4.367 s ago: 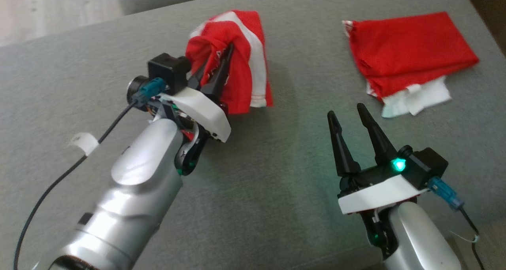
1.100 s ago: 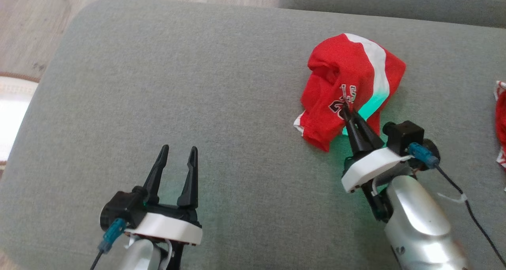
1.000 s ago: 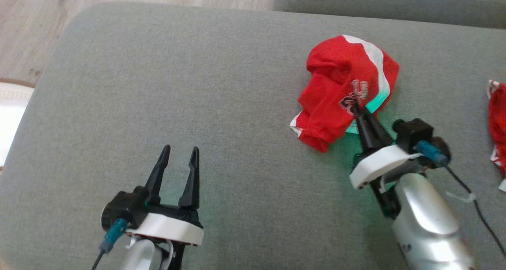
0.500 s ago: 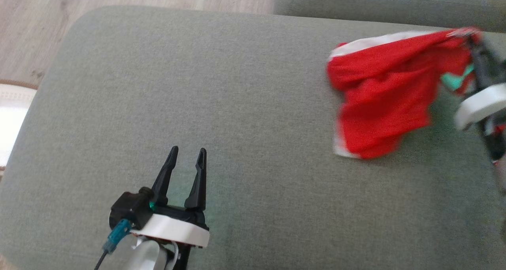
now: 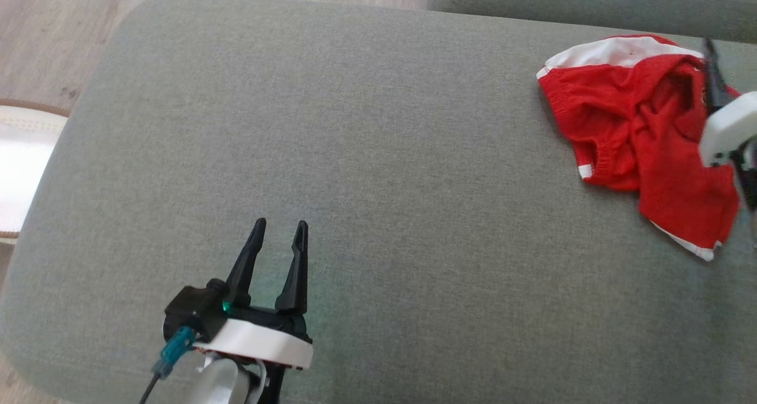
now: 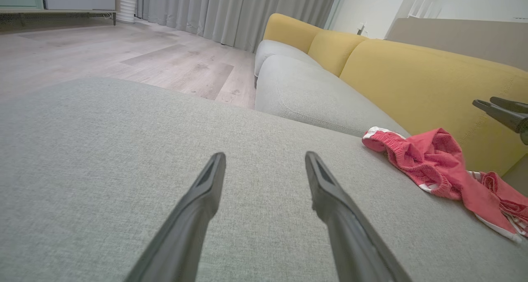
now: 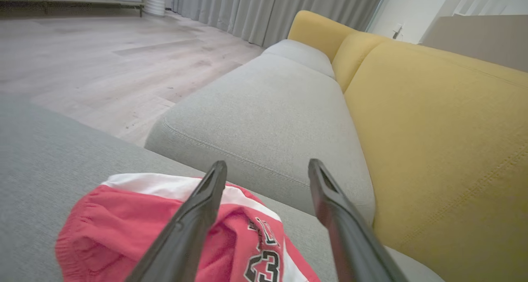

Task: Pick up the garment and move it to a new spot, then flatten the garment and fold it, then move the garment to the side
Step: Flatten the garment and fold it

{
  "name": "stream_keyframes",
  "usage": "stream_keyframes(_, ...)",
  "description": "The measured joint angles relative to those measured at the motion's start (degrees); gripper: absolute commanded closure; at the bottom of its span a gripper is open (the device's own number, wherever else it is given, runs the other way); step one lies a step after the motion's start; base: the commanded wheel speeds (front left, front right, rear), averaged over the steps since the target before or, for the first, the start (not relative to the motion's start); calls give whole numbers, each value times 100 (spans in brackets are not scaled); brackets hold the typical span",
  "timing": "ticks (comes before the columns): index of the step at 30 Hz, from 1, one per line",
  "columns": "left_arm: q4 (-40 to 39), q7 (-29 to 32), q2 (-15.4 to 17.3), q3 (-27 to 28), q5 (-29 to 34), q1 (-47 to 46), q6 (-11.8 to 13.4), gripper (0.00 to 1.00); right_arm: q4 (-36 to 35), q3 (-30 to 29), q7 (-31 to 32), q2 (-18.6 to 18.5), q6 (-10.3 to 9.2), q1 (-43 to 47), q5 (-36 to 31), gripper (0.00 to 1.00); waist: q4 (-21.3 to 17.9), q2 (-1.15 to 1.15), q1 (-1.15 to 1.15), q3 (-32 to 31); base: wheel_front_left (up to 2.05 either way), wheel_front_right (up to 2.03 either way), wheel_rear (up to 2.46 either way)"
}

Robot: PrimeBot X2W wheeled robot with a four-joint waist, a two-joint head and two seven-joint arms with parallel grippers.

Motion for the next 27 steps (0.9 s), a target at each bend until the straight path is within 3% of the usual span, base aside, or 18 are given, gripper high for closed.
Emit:
stream_keyframes(5,-2,1,-1,60,1,-1,0,0,-94,18,-180,311,0,6,200,0,-132,0,0,-43,0,0,0)
stream_keyframes(10,-104,0,-1,191,5,1,0,0,-1057,118,-232,721,0,215,665,0,-396,0,0,-135,0,0,0)
stream_keyframes(19,-348,0,-2,311,51,10,0,0,-3139,192,-270,1467,0,2346,1136,0,-962,0,0,-354,0,0,0)
stream_keyframes(27,-352,0,-2,314,67,71,0,0,-3779,103,-270,1814,0,3759,1140,0,-1319,0,-1,-527,0,0,0)
